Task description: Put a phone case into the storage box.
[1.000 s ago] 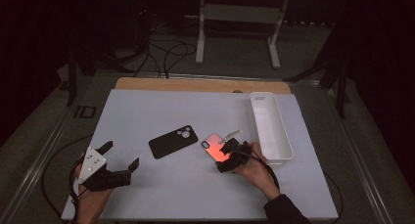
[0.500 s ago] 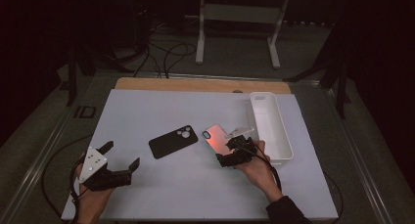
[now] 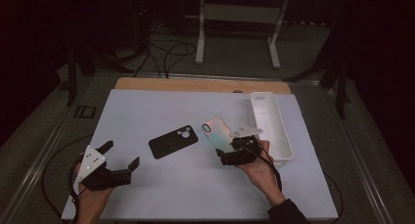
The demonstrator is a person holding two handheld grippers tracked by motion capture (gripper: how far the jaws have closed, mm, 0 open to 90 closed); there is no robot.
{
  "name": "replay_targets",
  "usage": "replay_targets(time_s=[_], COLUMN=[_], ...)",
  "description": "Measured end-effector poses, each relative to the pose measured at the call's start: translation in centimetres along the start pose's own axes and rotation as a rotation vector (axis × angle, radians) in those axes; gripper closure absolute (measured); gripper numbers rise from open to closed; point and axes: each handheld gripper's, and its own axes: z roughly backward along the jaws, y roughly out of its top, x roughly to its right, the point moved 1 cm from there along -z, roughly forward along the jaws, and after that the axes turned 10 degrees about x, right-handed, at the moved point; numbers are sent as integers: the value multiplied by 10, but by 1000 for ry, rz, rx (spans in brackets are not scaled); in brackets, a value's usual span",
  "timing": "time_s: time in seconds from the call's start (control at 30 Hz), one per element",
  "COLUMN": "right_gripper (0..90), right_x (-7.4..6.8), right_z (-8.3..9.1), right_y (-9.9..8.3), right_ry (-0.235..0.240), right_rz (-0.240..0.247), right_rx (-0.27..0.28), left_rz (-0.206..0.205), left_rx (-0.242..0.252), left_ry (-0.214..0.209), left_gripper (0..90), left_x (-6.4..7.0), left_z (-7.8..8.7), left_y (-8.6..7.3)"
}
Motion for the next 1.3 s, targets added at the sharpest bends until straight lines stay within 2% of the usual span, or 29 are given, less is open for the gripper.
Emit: replay_targets(time_s=[0.33,0.53,0.73,0.93,0.97,1.13,1.23,1.3], right_gripper=[166,166,166,165,166,166,166,166], right_x=[-6,-7,-10,-12,-15,-17,-19,-20], right_z=[14,17,22,25,27,28,31,31], right_y=[9,11,13,15,17,19,20,20], right_ry=[-5,-9,-13,-9,-11,-10,-4,-4], right_rz=[9,13,8,1,-3,2,9,13], right_rx=[105,118,157,183,216,242,282,287], left_rz=[15,22,33,22,20,25,40,43], left_rx=[-4,-14,-19,-26,-32,-37,-44,-42], left_ry=[-8,-14,-24,-27,-35,-51,-77,-84], left_gripper=[2,2,2,2,2,2,2,2], left_x=[4,6,9,12,16,20,27,29], left_z=[-1,-3,-4,-5,-7,-11,-15,-17], left_y=[5,6,9,10,11,13,17,18])
